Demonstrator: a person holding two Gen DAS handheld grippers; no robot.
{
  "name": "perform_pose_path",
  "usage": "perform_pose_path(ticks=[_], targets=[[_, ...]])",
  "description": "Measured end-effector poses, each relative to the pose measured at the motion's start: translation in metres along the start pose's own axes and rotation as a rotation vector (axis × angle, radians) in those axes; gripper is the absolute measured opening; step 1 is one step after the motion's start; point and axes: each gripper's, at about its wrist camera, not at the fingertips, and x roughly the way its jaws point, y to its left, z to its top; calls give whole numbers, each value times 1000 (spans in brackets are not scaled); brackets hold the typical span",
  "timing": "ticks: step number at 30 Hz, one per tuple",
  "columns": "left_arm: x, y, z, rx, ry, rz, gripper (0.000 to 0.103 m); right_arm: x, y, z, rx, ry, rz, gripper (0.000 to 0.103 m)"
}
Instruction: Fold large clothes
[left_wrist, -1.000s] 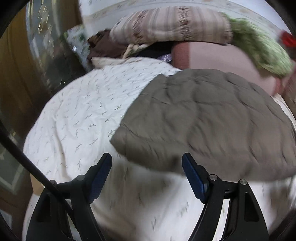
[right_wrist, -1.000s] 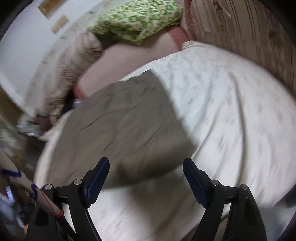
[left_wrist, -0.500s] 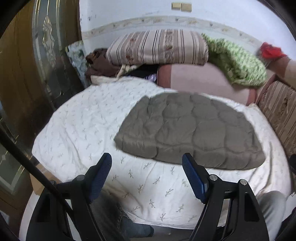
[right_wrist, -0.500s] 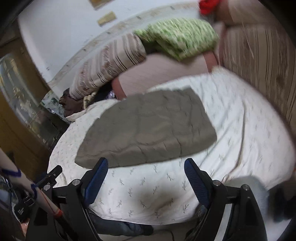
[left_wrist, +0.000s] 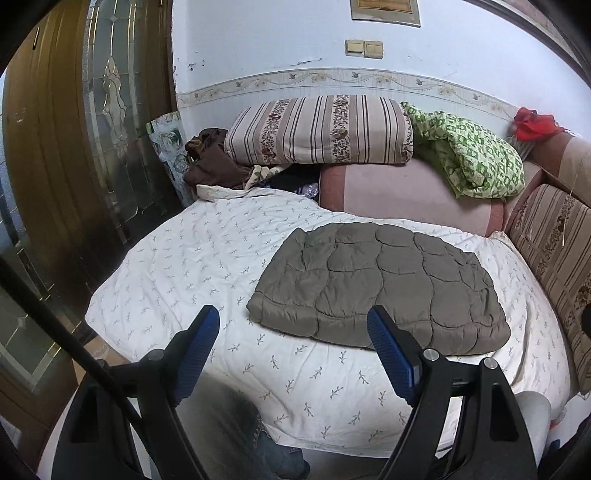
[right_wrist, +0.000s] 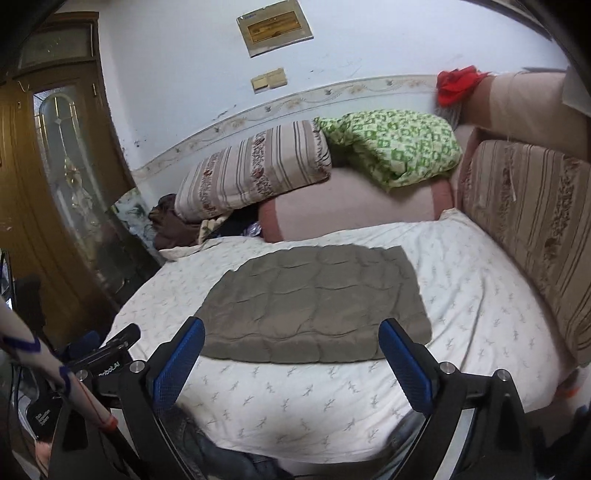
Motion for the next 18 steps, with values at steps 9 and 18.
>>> perform_pose_path(ticks=[9, 18], targets=[[-2, -3, -5, 16, 14, -10, 83, 5, 1, -7, -1, 44, -67, 98], [0, -7, -6, 37, 23, -21, 83, 15, 6, -11, -11, 79, -63, 98]])
